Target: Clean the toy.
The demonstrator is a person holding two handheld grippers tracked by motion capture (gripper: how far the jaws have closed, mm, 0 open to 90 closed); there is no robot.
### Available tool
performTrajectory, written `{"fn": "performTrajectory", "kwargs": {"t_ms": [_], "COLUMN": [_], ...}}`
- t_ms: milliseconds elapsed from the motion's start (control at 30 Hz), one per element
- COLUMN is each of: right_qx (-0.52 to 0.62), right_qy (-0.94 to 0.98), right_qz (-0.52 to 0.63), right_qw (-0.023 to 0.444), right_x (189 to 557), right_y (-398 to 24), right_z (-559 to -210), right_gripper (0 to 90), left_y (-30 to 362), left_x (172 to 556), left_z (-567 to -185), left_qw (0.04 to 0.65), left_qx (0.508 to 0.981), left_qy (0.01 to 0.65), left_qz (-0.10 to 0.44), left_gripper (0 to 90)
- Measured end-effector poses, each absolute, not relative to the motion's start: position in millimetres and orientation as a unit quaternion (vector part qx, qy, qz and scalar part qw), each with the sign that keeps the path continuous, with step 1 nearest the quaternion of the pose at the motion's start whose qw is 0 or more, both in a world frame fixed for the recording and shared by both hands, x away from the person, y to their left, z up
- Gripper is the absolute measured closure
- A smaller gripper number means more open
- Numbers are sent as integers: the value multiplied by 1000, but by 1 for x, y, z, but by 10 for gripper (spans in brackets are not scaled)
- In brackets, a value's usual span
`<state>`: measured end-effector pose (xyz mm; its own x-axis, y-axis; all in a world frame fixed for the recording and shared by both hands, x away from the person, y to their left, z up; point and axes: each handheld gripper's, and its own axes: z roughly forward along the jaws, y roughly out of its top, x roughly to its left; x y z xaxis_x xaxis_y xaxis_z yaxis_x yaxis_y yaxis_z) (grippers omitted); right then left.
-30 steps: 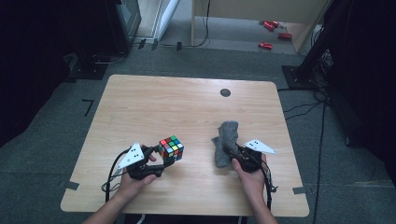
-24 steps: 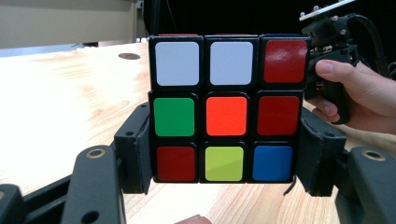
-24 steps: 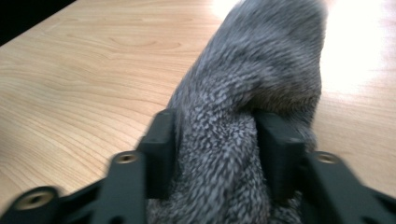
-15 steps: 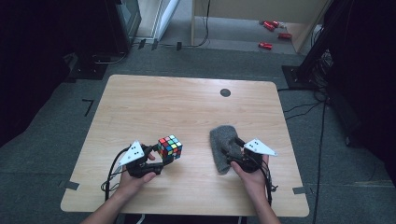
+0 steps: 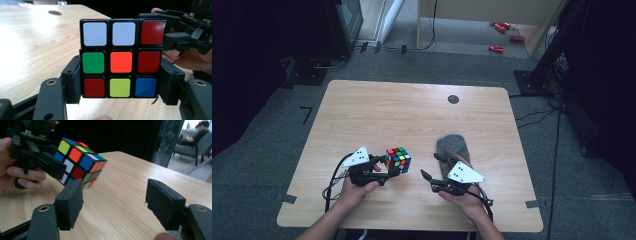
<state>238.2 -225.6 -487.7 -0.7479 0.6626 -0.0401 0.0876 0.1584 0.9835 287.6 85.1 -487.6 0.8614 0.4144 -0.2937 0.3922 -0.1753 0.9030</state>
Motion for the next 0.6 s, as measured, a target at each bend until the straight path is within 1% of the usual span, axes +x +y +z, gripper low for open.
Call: {"fn": "performTrajectory", "kwargs": {"t_ms": [67, 167, 333, 533, 600], "right_qx": [246, 225, 227, 256, 261], "right_qy": [722, 732, 733, 705, 699], "right_qz": [595, 592, 592, 609, 615], "right_qw": [253, 250, 245, 257, 255], "right_x": [236, 234, 235, 242, 244], "right_y": [-219, -213, -210, -220, -222], "right_z": [-490, -493, -494, -473, -463], "right_gripper": [297, 298, 308, 359, 355], "left_y": [84, 84, 81, 77, 77], "left_x": [290, 294, 298, 310, 316], "left_z": [-487, -487, -478, -462, -459], "left_qw": [587, 586, 581, 583, 587], "left_qx": [766, 765, 769, 769, 765], "left_qy": [263, 267, 266, 259, 264], "left_qz": [-6, -25, -25, -28, -36], "left_gripper": [349, 348, 348, 348, 348]}}
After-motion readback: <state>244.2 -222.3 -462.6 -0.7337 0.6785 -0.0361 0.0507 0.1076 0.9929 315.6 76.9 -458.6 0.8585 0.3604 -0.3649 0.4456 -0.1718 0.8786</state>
